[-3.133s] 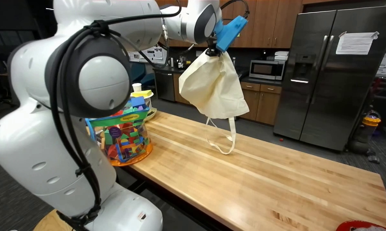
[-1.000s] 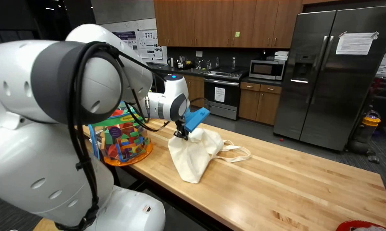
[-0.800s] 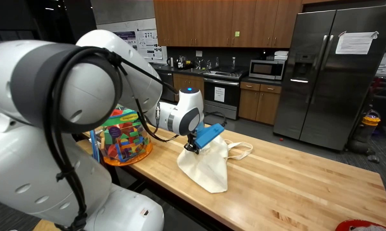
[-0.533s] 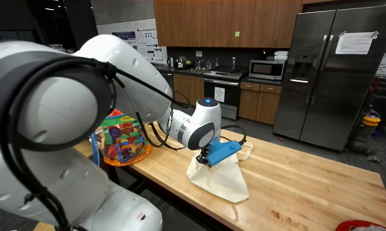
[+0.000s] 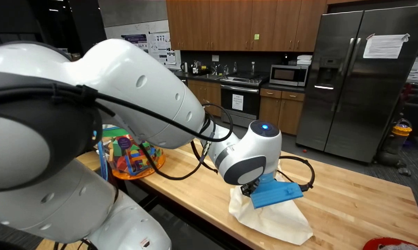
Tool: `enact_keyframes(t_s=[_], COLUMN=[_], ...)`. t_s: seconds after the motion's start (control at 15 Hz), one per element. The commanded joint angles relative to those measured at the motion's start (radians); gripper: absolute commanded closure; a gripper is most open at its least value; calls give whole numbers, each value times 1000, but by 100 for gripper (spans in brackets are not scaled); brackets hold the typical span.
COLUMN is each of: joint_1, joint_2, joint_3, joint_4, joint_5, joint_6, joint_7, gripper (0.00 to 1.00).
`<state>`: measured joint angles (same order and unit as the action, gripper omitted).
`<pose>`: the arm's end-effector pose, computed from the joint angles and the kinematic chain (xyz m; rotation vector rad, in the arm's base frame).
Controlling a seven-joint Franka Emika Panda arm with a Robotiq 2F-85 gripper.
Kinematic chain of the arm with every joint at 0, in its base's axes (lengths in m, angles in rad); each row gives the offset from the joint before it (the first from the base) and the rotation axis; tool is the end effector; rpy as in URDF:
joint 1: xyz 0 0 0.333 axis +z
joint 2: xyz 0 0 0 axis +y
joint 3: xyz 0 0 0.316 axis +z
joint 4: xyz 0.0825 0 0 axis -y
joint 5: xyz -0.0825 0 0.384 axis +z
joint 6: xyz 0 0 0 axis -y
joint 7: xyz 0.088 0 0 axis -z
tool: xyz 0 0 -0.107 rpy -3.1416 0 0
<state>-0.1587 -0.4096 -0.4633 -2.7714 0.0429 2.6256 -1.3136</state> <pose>0.3244 -0.2202 0.3446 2.8775 1.0017 0.4512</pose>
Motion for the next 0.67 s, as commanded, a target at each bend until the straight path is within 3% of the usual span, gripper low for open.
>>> enact_keyframes(t_s=[0.0,0.6], joint_1=[-26,152], joint_2=[-2,144], joint_3=[-35,6], joint_4=[46,501], joint_5=[23,160], joint_6=[0,-42], joint_7=[-23,-34], gripper=[99,99])
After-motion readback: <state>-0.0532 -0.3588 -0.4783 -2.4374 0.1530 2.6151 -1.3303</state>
